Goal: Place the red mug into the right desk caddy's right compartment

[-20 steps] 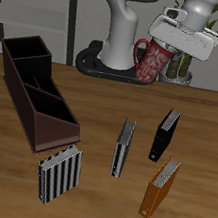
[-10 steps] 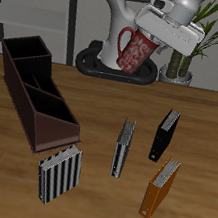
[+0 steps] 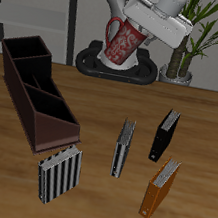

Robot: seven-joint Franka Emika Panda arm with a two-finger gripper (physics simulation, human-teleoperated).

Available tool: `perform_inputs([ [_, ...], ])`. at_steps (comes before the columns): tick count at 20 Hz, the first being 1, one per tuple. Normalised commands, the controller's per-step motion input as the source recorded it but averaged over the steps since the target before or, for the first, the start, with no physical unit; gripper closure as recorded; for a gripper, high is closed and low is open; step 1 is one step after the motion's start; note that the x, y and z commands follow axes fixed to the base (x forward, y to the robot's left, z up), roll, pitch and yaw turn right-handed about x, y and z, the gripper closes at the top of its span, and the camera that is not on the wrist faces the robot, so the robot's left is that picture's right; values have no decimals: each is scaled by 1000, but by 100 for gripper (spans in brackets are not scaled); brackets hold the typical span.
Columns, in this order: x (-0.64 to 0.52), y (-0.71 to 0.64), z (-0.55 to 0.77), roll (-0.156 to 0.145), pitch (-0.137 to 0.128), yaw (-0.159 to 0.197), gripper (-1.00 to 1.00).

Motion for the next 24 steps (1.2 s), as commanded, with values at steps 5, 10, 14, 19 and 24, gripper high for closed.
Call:
perform_inputs([
  [5, -155, -336, 61, -23, 25, -10, 100],
  [10, -209, -159, 110, -23, 1, 4, 100],
  [14, -141, -83, 116, 3, -3, -7, 100],
  [19, -211, -287, 183, -12, -12, 4, 100],
  [24, -91, -406, 193, 12, 25, 10, 100],
])
